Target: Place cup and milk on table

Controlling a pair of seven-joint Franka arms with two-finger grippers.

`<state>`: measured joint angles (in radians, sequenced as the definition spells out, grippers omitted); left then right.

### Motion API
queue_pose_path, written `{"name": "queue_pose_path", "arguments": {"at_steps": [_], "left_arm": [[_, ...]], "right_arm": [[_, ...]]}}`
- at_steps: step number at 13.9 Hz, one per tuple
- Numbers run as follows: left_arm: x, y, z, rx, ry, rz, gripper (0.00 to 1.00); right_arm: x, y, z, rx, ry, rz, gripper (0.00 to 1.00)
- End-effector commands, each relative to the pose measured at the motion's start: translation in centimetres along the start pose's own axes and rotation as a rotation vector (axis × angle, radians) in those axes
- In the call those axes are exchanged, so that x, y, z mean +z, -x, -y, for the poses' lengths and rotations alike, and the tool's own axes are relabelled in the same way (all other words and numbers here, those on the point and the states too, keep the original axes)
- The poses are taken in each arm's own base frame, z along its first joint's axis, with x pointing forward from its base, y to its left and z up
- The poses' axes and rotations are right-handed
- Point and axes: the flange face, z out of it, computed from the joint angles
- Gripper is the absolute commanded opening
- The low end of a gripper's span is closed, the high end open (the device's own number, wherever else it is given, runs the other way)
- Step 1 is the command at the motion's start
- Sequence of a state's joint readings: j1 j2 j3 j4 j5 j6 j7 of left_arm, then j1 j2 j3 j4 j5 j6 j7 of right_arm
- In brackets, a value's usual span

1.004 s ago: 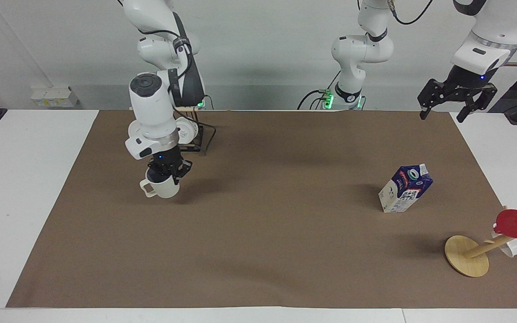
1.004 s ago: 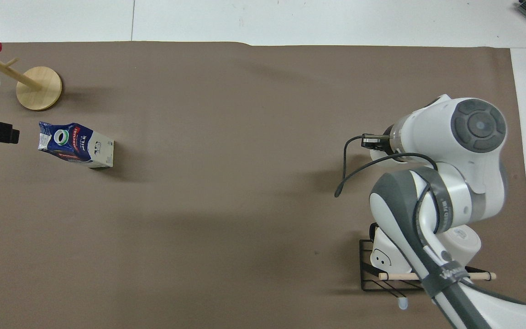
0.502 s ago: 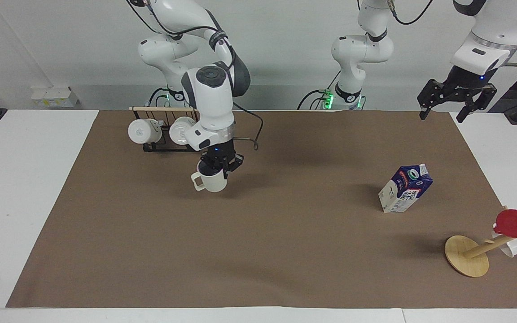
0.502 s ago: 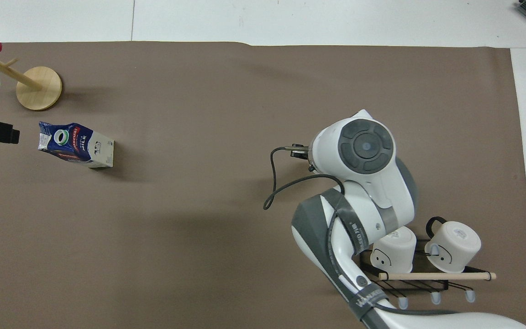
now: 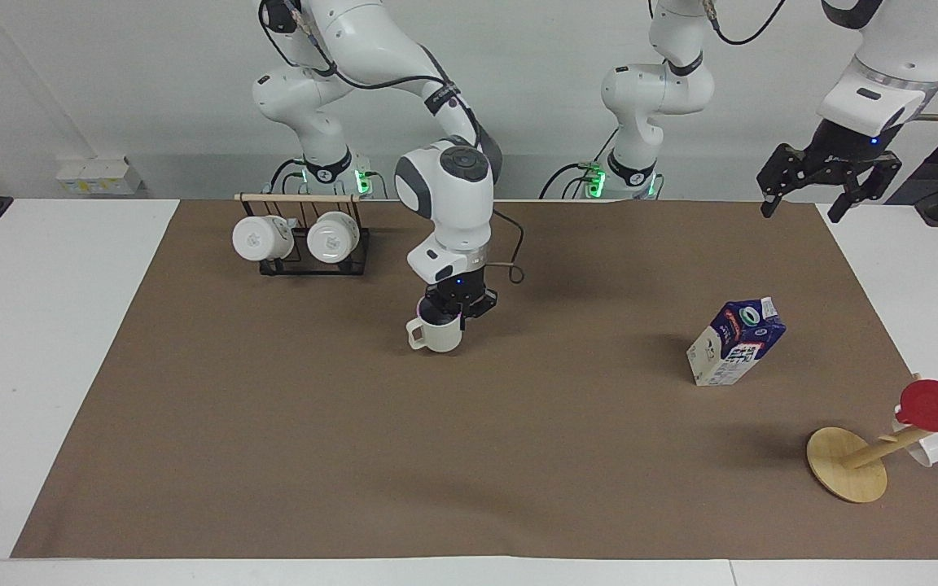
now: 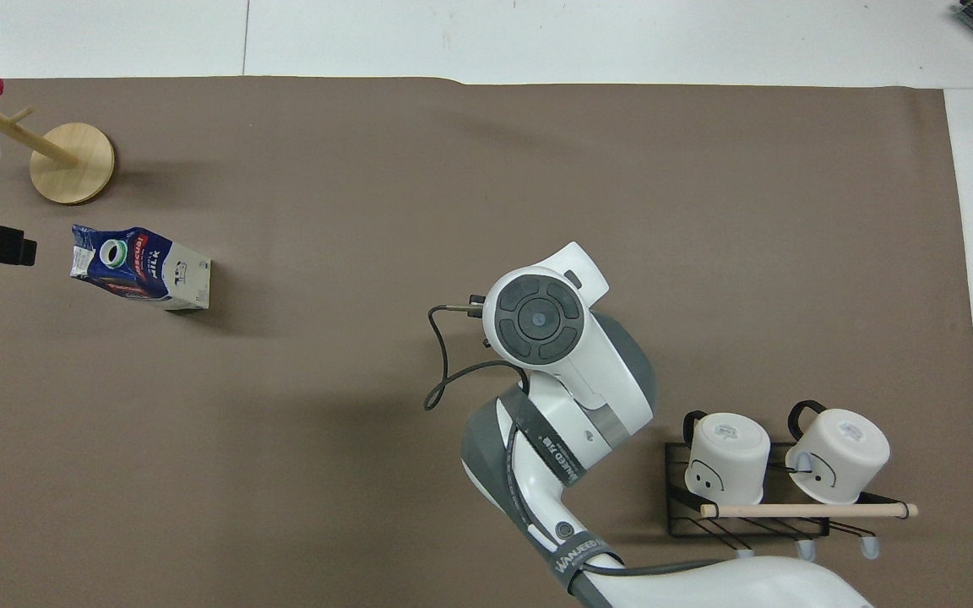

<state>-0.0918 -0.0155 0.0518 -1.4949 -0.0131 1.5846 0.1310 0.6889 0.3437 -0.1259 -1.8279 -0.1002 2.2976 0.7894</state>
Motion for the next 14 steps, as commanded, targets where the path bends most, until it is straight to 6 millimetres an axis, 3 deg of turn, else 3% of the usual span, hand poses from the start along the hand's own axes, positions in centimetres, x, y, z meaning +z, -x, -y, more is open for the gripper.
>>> {"name": "queue_pose_path", "arguments": {"at_steps": [1, 4, 10, 14], "left_arm": [[-0.1, 0.6, -0.1, 0.002, 0.011, -0.004, 1.0], [0.0, 0.5, -0.1, 0.002, 0.01, -0.007, 1.0], [0.6, -0.4, 0.2, 0.011, 0.005, -0.034, 1.0], [6.5, -2.2, 0.9, 0.002, 0.001, -0.041, 1.0]], "right_arm": [[-0.4, -0.9, 0.1, 0.009, 0.0, -0.038, 0.0], [0.6, -0.6, 0.9, -0.003, -0.016, -0.048, 0.0], [1.6, -0.2, 0.4, 0.0, -0.003, -0.034, 0.0], [2.1, 0.0, 0.7, -0.004, -0.001, -0.029, 0.0]]}}
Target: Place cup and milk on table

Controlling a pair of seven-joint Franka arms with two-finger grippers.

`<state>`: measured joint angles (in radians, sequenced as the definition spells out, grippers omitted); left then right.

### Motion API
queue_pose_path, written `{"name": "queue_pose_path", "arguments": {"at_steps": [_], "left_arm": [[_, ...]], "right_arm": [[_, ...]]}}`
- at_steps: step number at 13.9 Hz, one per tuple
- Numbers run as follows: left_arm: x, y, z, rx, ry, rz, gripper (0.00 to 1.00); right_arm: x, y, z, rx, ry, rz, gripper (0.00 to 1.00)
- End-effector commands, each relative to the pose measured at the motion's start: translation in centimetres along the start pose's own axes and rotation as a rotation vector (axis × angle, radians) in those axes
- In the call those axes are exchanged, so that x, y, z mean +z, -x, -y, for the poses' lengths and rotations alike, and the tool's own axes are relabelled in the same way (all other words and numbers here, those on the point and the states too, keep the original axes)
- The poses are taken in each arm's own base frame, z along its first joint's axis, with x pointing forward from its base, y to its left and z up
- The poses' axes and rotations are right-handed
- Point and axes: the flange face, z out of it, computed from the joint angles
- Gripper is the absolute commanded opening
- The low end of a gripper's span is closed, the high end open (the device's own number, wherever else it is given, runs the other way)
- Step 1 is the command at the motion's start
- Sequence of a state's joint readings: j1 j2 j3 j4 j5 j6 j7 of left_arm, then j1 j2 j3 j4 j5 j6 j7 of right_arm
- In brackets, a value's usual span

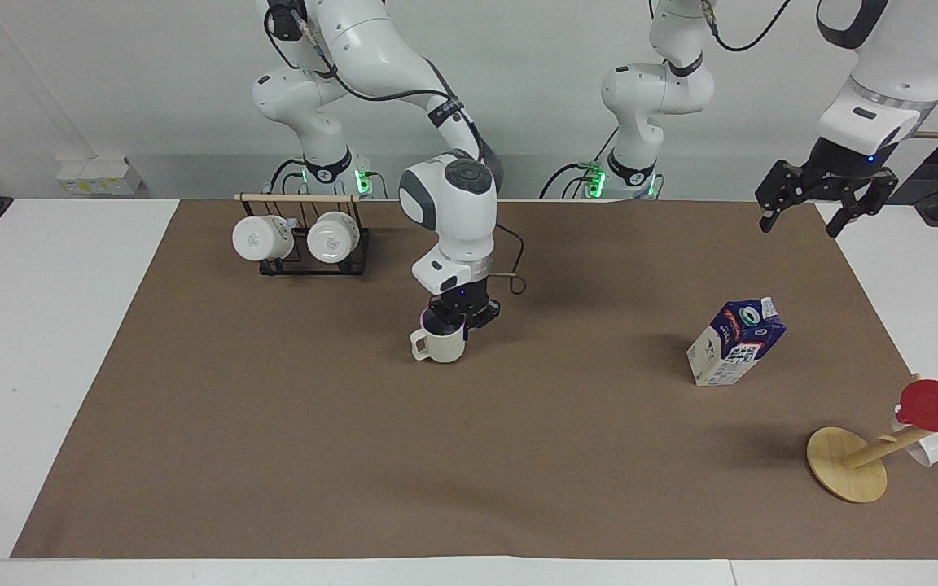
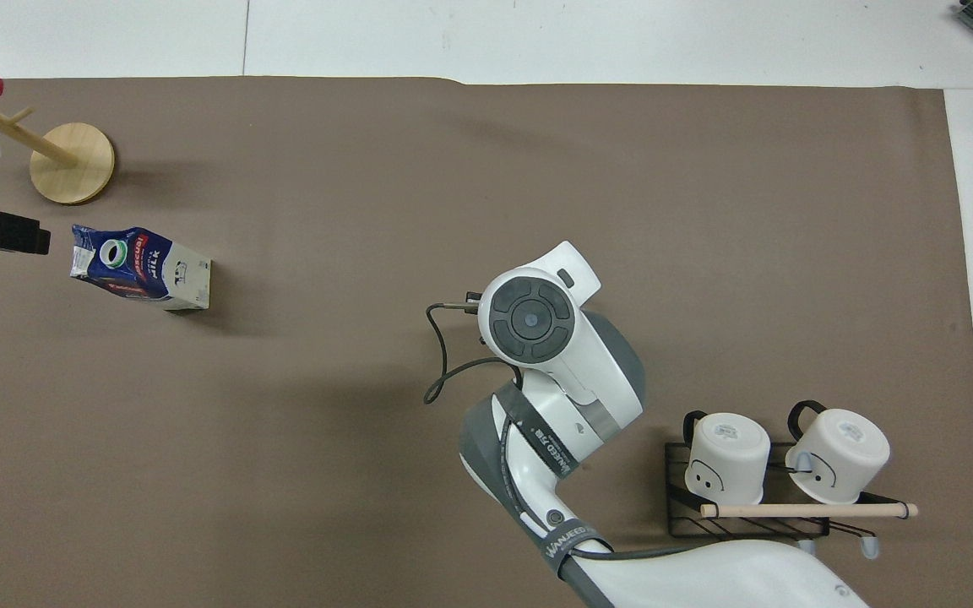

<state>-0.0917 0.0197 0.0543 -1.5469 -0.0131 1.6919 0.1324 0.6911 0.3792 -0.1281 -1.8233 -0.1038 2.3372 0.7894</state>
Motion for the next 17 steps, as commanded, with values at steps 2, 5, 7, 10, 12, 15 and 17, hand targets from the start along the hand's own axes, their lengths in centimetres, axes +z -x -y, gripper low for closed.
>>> {"name": "queue_pose_path", "arguments": {"at_steps": [2, 5, 7, 10, 12, 15, 17], "left_arm": [[6.1, -0.8, 0.8, -0.001, 0.002, -0.035, 1.0], [9.1, -1.8, 1.1, -0.003, 0.002, -0.012, 1.0], [12.0, -2.0, 1.1, -0.002, 0.0, -0.006, 1.0], [15.3, -1.4, 1.4, -0.005, -0.005, -0.008, 1.0], [17.1, -1.4, 1.6, -0.008, -0.005, 0.017, 1.0], [18.9, -0.8, 1.5, -0.008, -0.004, 0.032, 1.0], [18.9, -0.8, 1.6, -0.011, -0.004, 0.034, 0.97]], "right_arm": [[0.6, 0.0, 0.2, 0.003, 0.005, -0.017, 0.0], [0.6, 0.0, 0.3, 0.012, -0.005, -0.015, 0.06], [0.6, 0.1, 0.3, 0.011, -0.006, -0.013, 0.06], [0.6, 0.1, 0.3, 0.017, -0.009, -0.01, 0.08], [0.7, 0.2, 0.3, 0.018, -0.009, -0.006, 0.58], [-0.8, 0.0, 0.1, 0.02, -0.009, -0.005, 1.0], [-3.8, -0.9, -1.1, 0.029, -0.017, -0.014, 1.0]]}}
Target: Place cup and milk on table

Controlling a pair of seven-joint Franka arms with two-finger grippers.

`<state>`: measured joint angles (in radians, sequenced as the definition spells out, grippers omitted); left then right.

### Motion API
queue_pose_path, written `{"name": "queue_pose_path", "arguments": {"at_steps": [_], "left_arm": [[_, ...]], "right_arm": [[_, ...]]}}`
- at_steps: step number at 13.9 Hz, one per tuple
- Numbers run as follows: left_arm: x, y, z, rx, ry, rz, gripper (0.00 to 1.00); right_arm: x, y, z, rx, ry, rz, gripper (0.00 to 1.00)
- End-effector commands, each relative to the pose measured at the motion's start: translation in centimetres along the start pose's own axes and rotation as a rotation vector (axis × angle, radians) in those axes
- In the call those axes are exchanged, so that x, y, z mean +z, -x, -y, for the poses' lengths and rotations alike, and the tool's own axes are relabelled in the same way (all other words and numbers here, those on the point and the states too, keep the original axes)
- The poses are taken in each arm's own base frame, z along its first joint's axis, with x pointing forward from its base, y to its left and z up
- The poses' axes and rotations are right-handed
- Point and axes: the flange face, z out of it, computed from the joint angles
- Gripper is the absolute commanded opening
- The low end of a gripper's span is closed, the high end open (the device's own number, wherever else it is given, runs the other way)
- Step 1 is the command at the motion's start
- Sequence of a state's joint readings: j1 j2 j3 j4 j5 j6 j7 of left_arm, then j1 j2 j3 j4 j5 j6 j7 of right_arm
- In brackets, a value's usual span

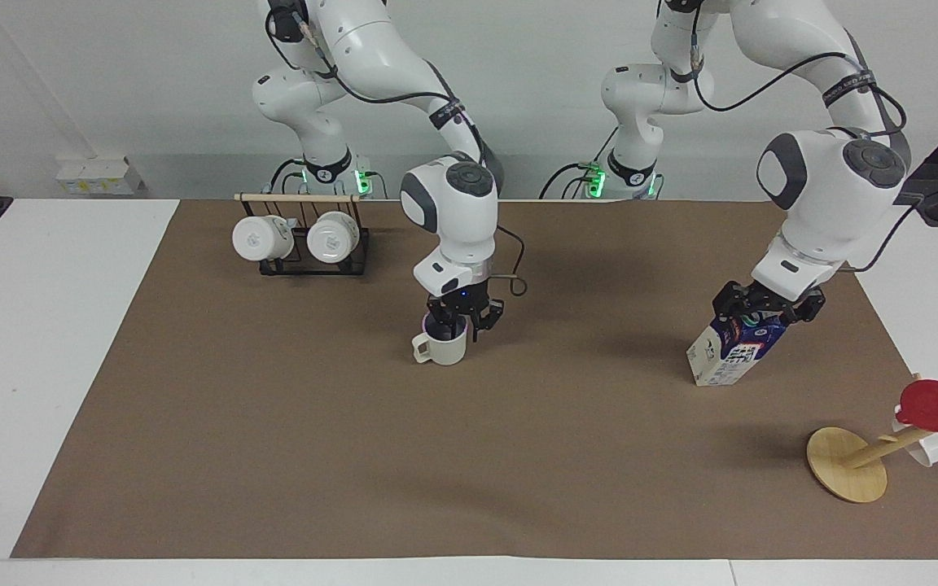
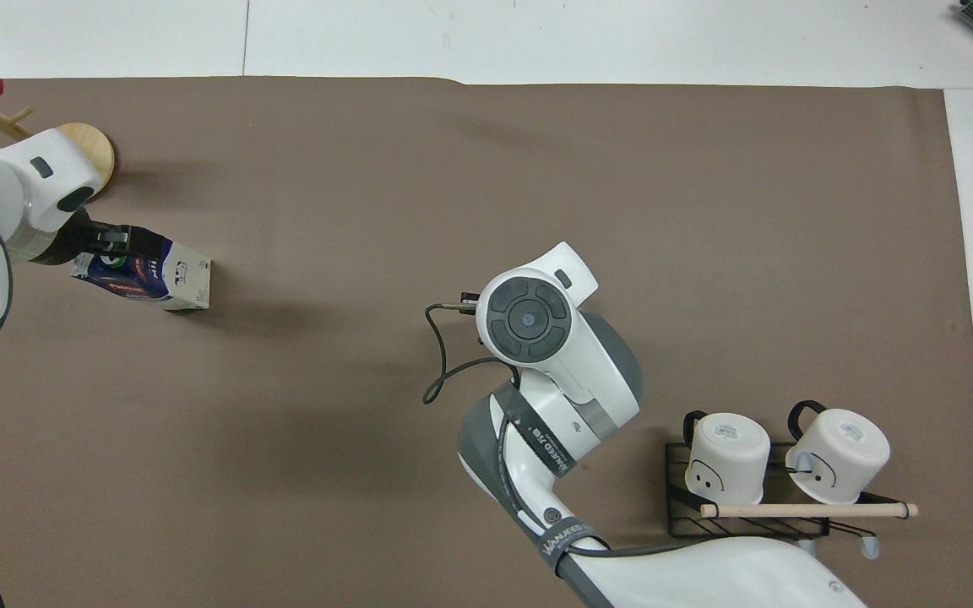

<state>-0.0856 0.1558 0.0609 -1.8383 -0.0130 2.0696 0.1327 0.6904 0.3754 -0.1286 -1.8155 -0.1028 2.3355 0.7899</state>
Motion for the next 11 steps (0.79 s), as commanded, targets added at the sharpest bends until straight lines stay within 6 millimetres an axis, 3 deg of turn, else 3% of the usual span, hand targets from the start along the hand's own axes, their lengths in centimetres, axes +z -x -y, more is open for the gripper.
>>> {"name": "queue_pose_path", "arguments": {"at_steps": [1, 3, 5, 9, 11], "left_arm": [[0.0, 0.4, 0.5, 0.005, 0.0, -0.017, 0.76], [-0.1, 0.4, 0.8, 0.019, -0.026, -0.013, 0.38], [-0.3, 0.3, 0.6, 0.05, -0.073, -0.011, 0.2], [-3.0, 0.0, -1.0, 0.047, -0.072, -0.036, 0.2], [-3.8, -0.6, -4.9, 0.024, -0.066, -0.042, 0.2]], "right_arm": [[-5.0, -1.4, -2.4, 0.039, -0.01, -0.011, 1.0], [-8.9, -2.6, -5.0, 0.04, -0.007, -0.007, 1.0], [-12.0, -3.6, -7.9, 0.031, 0.0, -0.002, 1.0], [-17.0, -4.8, -12.9, 0.069, 0.006, 0.001, 1.0], [-19.3, -5.1, -15.7, 0.036, 0.01, 0.011, 1.0]]}}
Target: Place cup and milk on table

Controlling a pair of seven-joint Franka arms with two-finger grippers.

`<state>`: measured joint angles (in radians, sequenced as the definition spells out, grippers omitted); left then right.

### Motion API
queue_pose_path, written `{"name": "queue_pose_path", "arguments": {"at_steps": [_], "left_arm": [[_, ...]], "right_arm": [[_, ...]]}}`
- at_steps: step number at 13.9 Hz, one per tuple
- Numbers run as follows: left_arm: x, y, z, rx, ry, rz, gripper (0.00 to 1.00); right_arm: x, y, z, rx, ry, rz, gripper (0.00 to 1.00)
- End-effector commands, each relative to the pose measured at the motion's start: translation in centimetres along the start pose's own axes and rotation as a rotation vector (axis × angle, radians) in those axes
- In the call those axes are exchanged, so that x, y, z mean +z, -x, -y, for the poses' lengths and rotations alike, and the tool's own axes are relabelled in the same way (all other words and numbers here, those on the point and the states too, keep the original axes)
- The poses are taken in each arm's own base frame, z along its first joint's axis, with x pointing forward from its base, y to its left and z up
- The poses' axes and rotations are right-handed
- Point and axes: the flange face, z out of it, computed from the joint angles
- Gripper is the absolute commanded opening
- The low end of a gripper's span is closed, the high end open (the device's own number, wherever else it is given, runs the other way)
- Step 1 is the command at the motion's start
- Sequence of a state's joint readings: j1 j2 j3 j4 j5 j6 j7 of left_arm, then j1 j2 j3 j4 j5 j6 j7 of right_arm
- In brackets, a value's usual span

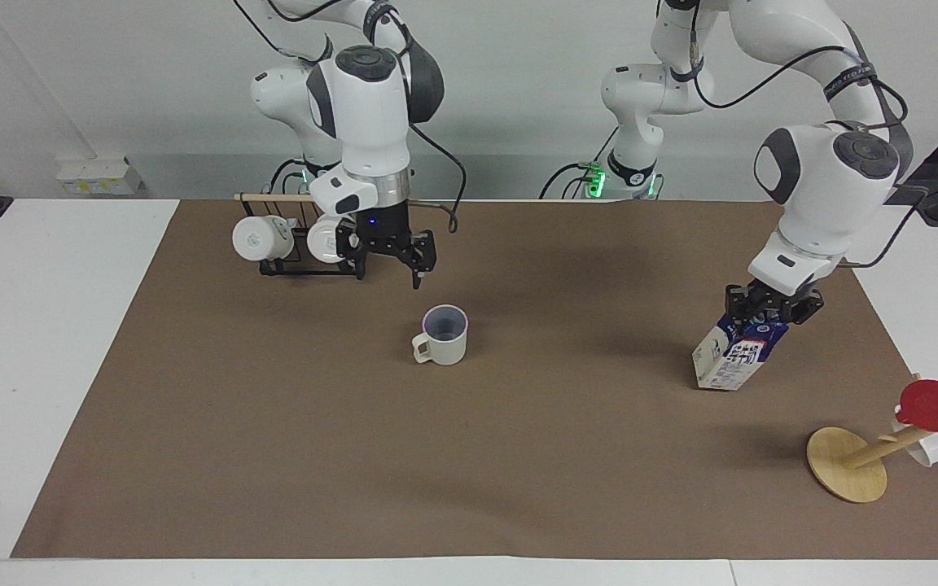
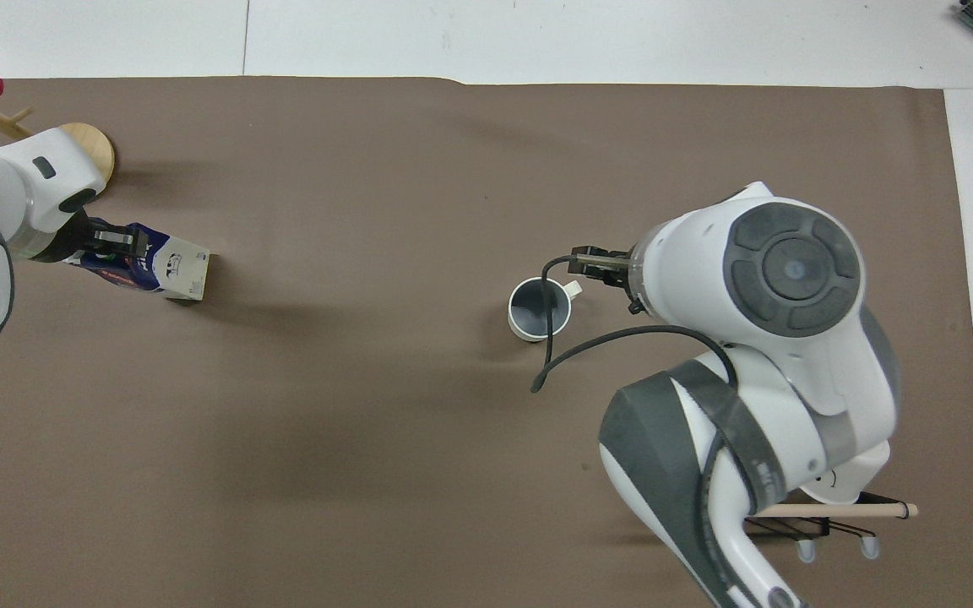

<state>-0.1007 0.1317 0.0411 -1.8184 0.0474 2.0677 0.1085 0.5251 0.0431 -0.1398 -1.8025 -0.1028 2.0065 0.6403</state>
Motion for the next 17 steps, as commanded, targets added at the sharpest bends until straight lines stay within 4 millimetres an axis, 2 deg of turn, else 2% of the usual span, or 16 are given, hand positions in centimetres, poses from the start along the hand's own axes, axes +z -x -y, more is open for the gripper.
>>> {"name": "queue_pose_path", "arguments": {"at_steps": [1, 3, 7, 9, 10, 12, 13, 14, 17], "left_arm": [[-1.7, -0.6, -4.6, -0.026, -0.012, -0.008, 0.2], [-2.7, -1.1, -9.6, -0.06, -0.001, -0.03, 0.2], [-5.4, -2.2, -18.5, -0.094, 0.024, -0.031, 0.21], [-4.4, -2.8, -24.2, -0.134, 0.019, 0.008, 0.21], [-3.9, -2.9, -26.2, -0.139, 0.015, 0.015, 0.21], [-3.4, -2.5, -29.0, -0.142, 0.024, 0.01, 0.21], [-2.6, -2.3, -30.4, -0.146, 0.021, 0.019, 0.21], [-2.3, -1.9, -32.6, -0.145, 0.023, 0.014, 0.21], [-1.7, -2.4, -35.6, -0.15, 0.035, 0.0, 0.21]], "right_arm": [[-3.1, -0.2, -4.2, -0.039, -0.004, 0.022, 1.0], [-5.3, -0.7, -8.4, -0.066, -0.02, 0.061, 1.0], [-7.4, -1.0, -15.3, -0.097, -0.011, 0.13, 1.0], [-8.1, -1.3, -17.8, -0.111, -0.021, 0.135, 1.0], [-8.2, -1.5, -19.3, -0.112, -0.022, 0.139, 1.0], [-8.2, -1.9, -22.6, -0.13, -0.03, 0.163, 1.0], [-8.0, -2.2, -24.5, -0.132, -0.044, 0.168, 1.0], [-8.1, -2.4, -25.6, -0.135, -0.049, 0.163, 1.0], [-8.6, -3.8, -26.6, -0.119, -0.045, 0.147, 1.0]]}}
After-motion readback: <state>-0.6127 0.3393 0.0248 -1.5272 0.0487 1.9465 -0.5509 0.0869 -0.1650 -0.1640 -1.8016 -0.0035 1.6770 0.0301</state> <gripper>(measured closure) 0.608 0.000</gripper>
